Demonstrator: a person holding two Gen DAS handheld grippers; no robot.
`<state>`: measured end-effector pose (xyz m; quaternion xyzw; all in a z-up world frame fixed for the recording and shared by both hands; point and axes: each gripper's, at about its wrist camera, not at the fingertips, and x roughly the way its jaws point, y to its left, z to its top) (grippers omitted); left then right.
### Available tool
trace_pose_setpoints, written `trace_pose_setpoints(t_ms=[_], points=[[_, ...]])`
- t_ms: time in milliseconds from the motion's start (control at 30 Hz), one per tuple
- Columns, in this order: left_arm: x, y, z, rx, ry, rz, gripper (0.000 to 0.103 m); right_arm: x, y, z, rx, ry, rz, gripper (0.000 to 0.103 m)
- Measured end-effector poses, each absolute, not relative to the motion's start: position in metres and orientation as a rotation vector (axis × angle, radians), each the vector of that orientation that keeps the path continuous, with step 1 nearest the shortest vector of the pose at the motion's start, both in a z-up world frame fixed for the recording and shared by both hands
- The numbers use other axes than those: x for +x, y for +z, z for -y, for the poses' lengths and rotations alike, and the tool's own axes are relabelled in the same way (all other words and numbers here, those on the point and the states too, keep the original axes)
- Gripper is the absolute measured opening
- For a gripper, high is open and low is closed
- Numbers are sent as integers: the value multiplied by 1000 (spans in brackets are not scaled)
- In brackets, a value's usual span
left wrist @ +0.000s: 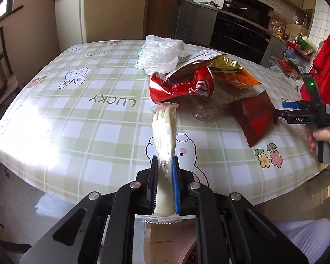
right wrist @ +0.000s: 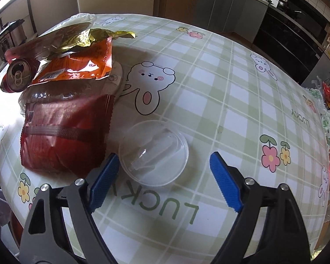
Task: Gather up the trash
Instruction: 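Lift the tissue roll with the left gripper while the right grasps the clear plastic lid, then carry the clear lid over the bin and open the right gripper while the left holds the roll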
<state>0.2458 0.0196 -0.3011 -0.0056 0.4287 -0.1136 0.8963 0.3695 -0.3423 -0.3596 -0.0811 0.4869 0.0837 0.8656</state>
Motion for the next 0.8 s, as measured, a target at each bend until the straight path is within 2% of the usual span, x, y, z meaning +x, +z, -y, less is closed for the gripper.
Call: trace_pose_setpoints(t_ms=[200, 267, 300, 500, 800], points=[[229, -294, -26, -56, -216, -876, 12, 384, -364, 343, -117, 180, -1053, 82], [224, -291, -28, -61, -206, -870, 12, 385, -363, 347, -68, 197, -1063, 70], [222, -290, -29, -65, -203, -868, 12, 385, -362, 349, -59, 186, -1061, 67], [211, -284, -33, -98, -190, -863, 12, 373, -350, 353, -30, 181, -1031, 67], [184, -259, -28, -117, -218, -825, 12, 314, -293, 334, 32, 226, -876, 67]])
